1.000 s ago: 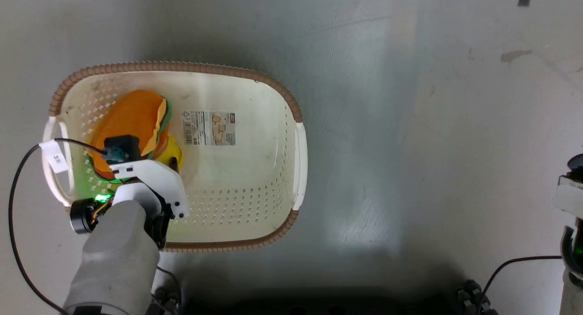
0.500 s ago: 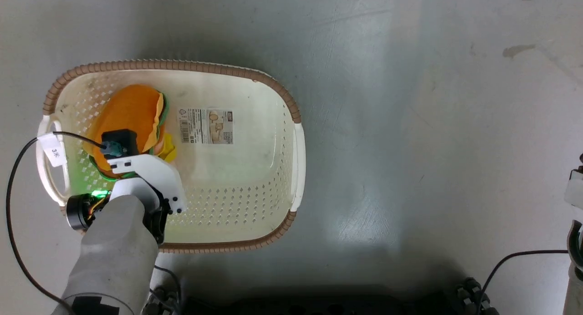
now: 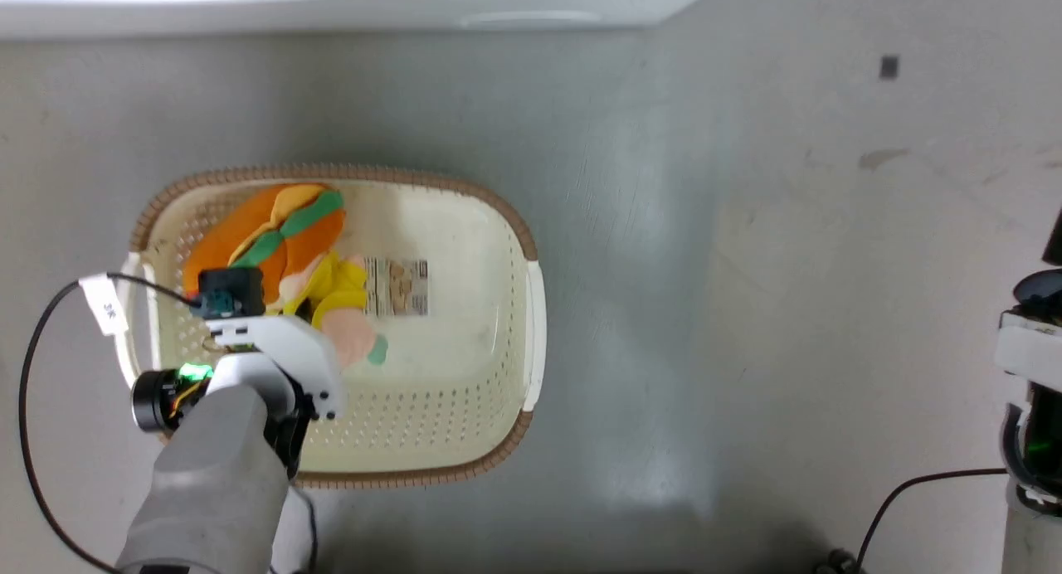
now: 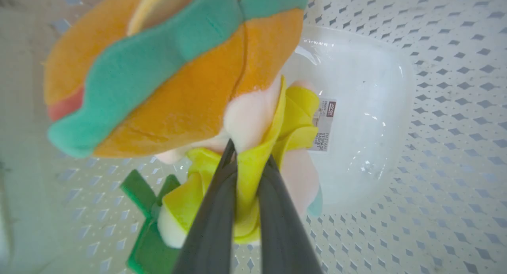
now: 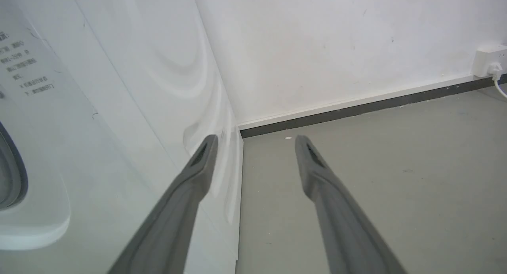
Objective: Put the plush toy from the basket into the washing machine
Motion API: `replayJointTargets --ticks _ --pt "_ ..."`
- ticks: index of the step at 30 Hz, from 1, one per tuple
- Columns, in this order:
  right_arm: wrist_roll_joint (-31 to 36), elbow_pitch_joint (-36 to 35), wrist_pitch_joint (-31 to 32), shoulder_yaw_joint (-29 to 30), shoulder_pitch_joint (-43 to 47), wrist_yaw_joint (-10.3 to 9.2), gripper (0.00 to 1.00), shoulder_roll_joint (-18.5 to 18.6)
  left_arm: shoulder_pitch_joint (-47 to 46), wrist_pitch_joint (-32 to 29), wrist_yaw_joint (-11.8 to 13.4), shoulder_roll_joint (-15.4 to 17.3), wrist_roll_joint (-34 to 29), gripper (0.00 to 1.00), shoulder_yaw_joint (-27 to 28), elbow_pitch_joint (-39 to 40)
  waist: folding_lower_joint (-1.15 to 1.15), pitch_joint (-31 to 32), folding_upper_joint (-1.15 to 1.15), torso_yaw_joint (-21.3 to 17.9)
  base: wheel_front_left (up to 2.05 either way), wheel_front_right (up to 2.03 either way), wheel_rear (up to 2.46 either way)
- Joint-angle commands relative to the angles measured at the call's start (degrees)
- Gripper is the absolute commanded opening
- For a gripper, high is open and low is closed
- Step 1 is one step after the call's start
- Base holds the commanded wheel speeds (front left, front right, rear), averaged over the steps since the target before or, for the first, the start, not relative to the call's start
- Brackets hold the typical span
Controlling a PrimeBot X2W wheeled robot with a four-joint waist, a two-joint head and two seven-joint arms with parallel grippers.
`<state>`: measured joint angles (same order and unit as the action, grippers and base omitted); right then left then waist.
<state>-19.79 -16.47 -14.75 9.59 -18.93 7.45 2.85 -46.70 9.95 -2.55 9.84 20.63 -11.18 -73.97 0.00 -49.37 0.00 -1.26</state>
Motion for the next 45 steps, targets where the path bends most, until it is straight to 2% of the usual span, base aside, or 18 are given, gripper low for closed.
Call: replayJointTargets --ticks 1,12,21,22,25,36,45 --pt "-0.63 0.69 -0.25 -0.18 0.65 0.03 1.0 0.03 0.96 1.08 -0.39 0.55 -0.23 0.0 -0.25 0.01 0.0 3.5 0.0 -0.54 0.0 0.0 0.0" --pt "-1.92 5.34 -0.25 -0.72 5.91 0.03 1.0 0.03 7.57 4.95 -2.31 1.05 -0.92 0.0 -1.86 2.04 0.0 17.12 0.0 0.01 0.0 0.0 0.0" --pt "-2.06 7.14 -0.25 -0.88 10.29 0.03 1.0 0.03 16.01 5.04 -1.74 0.9 -2.71 0.0 -1.1 14.46 0.0 25.83 0.0 1.67 0.0 0.0 0.0" --pt "-2.13 7.58 -0.25 -1.07 11.62 0.03 1.0 0.03 18.53 5.04 -1.43 0.51 -3.48 0.0 -0.79 18.38 0.0 28.54 0.0 2.06 0.0 0.0 0.0" --pt "-2.22 7.95 -0.25 -1.22 12.95 0.03 1.0 0.03 20.88 5.04 -1.03 0.18 -4.33 0.0 -0.42 22.36 0.0 31.12 0.0 2.38 0.0 0.0 0.0" --pt "-2.52 8.4 -0.25 -1.43 16.26 0.03 1.0 0.03 25.39 5.05 0.43 0.1 -6.82 0.0 1.36 34.43 0.0 36.72 0.0 2.7 0.0 0.0 0.0" --pt "-2.71 7.52 -0.25 -2.11 15.35 0.03 1.0 0.03 20.55 5.05 1.3 0.72 -6.86 0.0 5.27 39.71 0.0 34.68 0.0 0.95 0.0 0.0 0.0"
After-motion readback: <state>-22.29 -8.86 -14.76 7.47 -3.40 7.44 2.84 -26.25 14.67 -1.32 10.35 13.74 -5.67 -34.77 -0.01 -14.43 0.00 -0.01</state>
